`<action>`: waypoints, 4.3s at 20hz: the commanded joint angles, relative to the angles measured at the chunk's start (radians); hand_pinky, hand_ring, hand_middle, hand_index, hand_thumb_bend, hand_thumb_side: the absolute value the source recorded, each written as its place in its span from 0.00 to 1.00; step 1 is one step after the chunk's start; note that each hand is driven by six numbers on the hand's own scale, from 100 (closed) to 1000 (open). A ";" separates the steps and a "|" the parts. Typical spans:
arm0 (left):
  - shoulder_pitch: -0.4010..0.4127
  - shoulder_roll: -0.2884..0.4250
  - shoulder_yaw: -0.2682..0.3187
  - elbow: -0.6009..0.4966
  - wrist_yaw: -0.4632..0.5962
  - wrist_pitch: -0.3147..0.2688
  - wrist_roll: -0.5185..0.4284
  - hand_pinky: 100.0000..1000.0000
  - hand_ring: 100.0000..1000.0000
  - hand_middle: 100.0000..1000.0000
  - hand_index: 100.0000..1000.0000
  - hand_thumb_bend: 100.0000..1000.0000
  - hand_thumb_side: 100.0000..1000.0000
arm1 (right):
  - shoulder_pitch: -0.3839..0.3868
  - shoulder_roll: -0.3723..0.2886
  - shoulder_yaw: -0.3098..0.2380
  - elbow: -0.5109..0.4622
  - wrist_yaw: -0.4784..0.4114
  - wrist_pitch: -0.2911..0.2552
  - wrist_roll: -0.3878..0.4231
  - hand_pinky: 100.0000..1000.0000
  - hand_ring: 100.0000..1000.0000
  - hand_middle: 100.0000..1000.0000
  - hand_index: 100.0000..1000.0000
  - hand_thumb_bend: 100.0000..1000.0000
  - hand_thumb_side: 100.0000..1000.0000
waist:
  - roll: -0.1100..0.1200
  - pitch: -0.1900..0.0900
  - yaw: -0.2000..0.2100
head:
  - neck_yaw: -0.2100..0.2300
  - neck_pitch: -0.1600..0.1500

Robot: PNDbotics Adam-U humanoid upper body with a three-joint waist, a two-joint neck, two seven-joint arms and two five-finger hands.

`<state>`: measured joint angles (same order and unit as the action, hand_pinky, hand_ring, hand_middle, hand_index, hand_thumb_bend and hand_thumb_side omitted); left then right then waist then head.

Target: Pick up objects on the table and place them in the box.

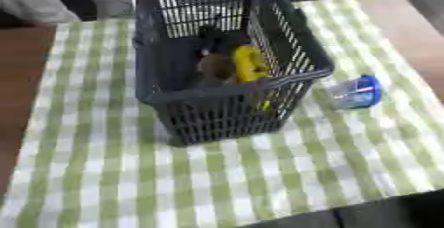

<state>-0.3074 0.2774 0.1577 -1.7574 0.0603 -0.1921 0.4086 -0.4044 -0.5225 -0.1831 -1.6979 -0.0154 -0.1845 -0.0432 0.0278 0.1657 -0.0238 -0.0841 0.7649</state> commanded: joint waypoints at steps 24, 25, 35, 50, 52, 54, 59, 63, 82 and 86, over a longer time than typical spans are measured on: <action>-0.009 0.013 -0.001 -0.015 -0.002 0.003 -0.003 0.42 0.65 0.63 0.74 0.48 0.63 | -0.015 -0.069 0.009 0.024 0.093 -0.042 0.113 0.58 0.60 0.59 0.77 0.00 0.47 | -0.010 -0.015 0.001 | -0.015 0.005; -0.009 0.014 -0.002 -0.015 -0.003 0.003 -0.003 0.42 0.65 0.63 0.74 0.48 0.63 | -0.015 -0.092 0.023 0.041 0.118 -0.062 0.148 0.59 0.61 0.59 0.77 0.00 0.46 | -0.012 -0.016 0.003 | -0.016 0.005; -0.009 0.018 -0.008 -0.012 -0.004 0.004 -0.011 0.42 0.65 0.63 0.74 0.48 0.63 | -0.062 -0.211 0.141 0.277 0.378 -0.294 0.270 0.67 0.69 0.67 0.83 0.03 0.42 | -0.028 -0.018 0.014 | -0.027 0.005; -0.009 0.019 -0.013 -0.011 -0.002 0.005 -0.017 0.42 0.65 0.63 0.74 0.48 0.63 | -0.143 -0.241 0.255 0.636 0.625 -0.483 0.270 0.82 0.84 0.79 0.91 0.36 0.57 | -0.037 -0.013 0.029 | -0.031 0.005; -0.008 0.019 -0.013 -0.011 -0.002 0.005 -0.017 0.41 0.65 0.63 0.74 0.48 0.63 | -0.152 -0.242 0.262 0.676 0.660 -0.505 0.293 0.87 0.89 0.83 0.94 0.41 0.54 | -0.037 -0.012 0.030 | -0.030 0.005; -0.008 0.019 -0.013 -0.011 -0.002 0.005 -0.018 0.41 0.65 0.63 0.74 0.48 0.63 | -0.158 -0.244 0.265 0.715 0.693 -0.520 0.324 0.92 0.94 0.88 0.96 0.41 0.51 | -0.037 -0.012 0.031 | -0.031 0.005; -0.008 0.020 -0.014 -0.011 -0.001 0.006 -0.019 0.41 0.65 0.63 0.74 0.48 0.63 | -0.172 -0.250 0.268 0.783 0.755 -0.540 0.393 0.98 1.00 0.95 0.99 0.42 0.54 | -0.035 -0.012 0.032 | -0.031 0.005; -0.007 0.020 -0.015 -0.011 -0.001 0.006 -0.020 0.41 0.65 0.63 0.74 0.48 0.63 | -0.186 -0.252 0.274 0.821 0.792 -0.551 0.433 0.99 1.00 0.96 1.00 0.42 0.56 | -0.035 -0.013 0.031 | -0.030 0.005; -0.008 0.020 -0.018 -0.009 0.002 0.007 -0.025 0.41 0.65 0.62 0.74 0.47 0.63 | -0.262 -0.191 0.298 0.933 0.915 -0.590 0.455 0.96 1.00 0.94 0.99 0.41 0.58 | -0.027 -0.019 0.033 | -0.036 0.005; -0.009 0.019 -0.019 -0.009 0.003 0.007 -0.026 0.41 0.65 0.62 0.74 0.47 0.63 | -0.274 -0.171 0.306 0.961 0.949 -0.600 0.465 0.96 1.00 0.94 0.99 0.41 0.60 | -0.026 -0.018 0.034 | -0.039 0.005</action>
<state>-0.3070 0.2719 0.1391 -1.7543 0.0603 -0.1844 0.3866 -0.6668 -0.6857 0.1179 -0.7460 0.9137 -0.7372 0.3763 0.0089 0.1648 0.0083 -0.1200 0.7652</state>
